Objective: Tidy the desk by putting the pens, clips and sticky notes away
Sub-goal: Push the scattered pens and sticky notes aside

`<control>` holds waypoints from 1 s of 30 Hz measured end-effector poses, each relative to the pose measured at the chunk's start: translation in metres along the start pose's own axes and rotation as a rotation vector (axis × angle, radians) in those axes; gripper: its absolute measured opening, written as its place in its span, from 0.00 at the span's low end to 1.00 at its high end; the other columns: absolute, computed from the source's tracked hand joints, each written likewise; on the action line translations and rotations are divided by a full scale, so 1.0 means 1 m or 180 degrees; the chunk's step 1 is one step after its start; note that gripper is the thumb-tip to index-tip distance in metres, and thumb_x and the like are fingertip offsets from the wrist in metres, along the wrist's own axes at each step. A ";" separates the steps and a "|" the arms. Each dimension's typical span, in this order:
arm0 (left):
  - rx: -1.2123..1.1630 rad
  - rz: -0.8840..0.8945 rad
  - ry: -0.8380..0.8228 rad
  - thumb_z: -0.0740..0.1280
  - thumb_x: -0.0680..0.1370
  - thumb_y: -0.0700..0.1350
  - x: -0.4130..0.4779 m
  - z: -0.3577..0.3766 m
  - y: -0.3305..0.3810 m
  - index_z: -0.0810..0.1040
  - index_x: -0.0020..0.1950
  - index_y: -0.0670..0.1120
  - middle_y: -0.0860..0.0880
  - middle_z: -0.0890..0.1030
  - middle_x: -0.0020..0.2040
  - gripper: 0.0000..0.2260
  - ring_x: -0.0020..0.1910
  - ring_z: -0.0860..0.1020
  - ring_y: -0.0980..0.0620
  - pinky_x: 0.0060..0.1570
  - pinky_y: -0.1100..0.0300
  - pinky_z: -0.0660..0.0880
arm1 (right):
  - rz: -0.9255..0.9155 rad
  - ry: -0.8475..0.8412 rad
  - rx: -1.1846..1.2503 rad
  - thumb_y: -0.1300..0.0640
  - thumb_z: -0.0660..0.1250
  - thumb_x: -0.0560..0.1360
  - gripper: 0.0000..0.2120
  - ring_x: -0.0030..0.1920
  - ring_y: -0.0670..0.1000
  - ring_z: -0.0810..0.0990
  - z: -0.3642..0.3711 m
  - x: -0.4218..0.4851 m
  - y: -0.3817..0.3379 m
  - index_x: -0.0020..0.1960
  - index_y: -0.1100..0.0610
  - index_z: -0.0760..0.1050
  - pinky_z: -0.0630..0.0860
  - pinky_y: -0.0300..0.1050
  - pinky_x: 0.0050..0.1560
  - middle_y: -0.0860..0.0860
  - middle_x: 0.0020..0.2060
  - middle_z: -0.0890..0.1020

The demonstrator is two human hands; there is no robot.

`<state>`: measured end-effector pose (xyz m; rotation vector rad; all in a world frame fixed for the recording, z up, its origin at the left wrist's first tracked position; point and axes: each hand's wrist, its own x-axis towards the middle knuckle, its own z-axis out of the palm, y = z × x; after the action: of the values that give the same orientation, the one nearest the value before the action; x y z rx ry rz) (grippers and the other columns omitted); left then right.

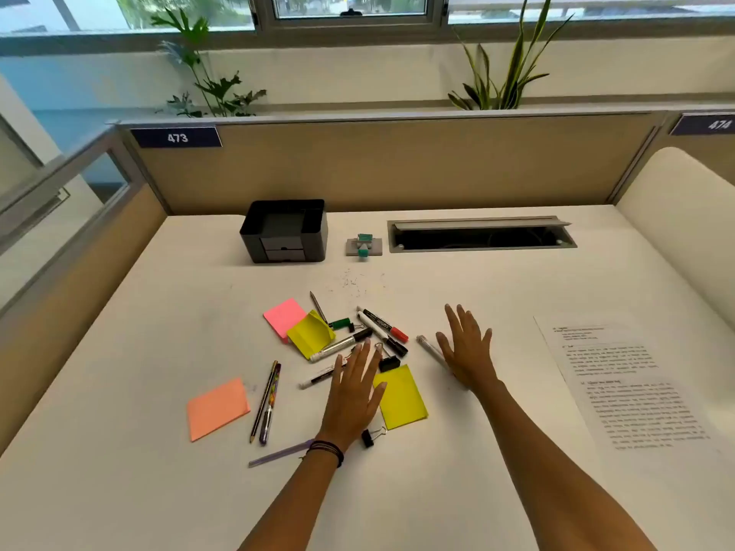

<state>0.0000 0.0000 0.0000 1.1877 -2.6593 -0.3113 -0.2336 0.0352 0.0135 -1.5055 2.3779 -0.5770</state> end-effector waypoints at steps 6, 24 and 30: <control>0.0292 0.0454 -0.0503 0.48 0.80 0.56 -0.021 0.022 0.018 0.60 0.74 0.47 0.45 0.63 0.74 0.25 0.72 0.63 0.44 0.69 0.51 0.48 | 0.0146 -0.0663 0.0141 0.43 0.51 0.80 0.27 0.76 0.56 0.44 0.022 0.010 -0.016 0.75 0.45 0.46 0.41 0.66 0.72 0.54 0.77 0.48; 0.0683 0.0416 -0.1484 0.51 0.78 0.63 -0.045 0.035 0.004 0.64 0.72 0.55 0.51 0.69 0.72 0.26 0.71 0.67 0.49 0.68 0.41 0.45 | -0.0063 -0.0923 -0.0435 0.39 0.51 0.78 0.30 0.76 0.57 0.43 0.088 0.022 -0.075 0.75 0.44 0.44 0.43 0.72 0.69 0.55 0.77 0.46; 0.0624 0.0328 -0.1369 0.50 0.78 0.63 -0.052 0.027 -0.027 0.63 0.73 0.54 0.50 0.68 0.72 0.26 0.71 0.67 0.49 0.67 0.41 0.46 | -0.0064 -0.0861 -0.0326 0.39 0.51 0.78 0.31 0.76 0.58 0.43 0.106 0.026 -0.107 0.75 0.45 0.42 0.42 0.72 0.69 0.54 0.77 0.45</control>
<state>0.0456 0.0247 -0.0389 1.1376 -3.1751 -0.3257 -0.1142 -0.0490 -0.0308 -1.5416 2.2149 -0.2399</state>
